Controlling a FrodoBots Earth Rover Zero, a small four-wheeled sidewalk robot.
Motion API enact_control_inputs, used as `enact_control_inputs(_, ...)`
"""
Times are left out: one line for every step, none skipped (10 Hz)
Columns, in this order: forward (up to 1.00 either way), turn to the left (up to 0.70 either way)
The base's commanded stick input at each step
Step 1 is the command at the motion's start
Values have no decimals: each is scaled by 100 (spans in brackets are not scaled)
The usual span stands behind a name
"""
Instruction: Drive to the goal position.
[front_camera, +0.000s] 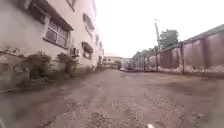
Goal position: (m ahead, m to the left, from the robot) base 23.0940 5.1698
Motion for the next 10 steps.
enact_control_inputs(100,-1)
enact_control_inputs(100,-1)
enact_control_inputs(100,-1)
enact_control_inputs(100,-1)
enact_control_inputs(100,-1)
enact_control_inputs(100,-1)
enact_control_inputs(100,-1)
enact_control_inputs(100,-1)
enact_control_inputs(100,-1)
enact_control_inputs(100,-1)
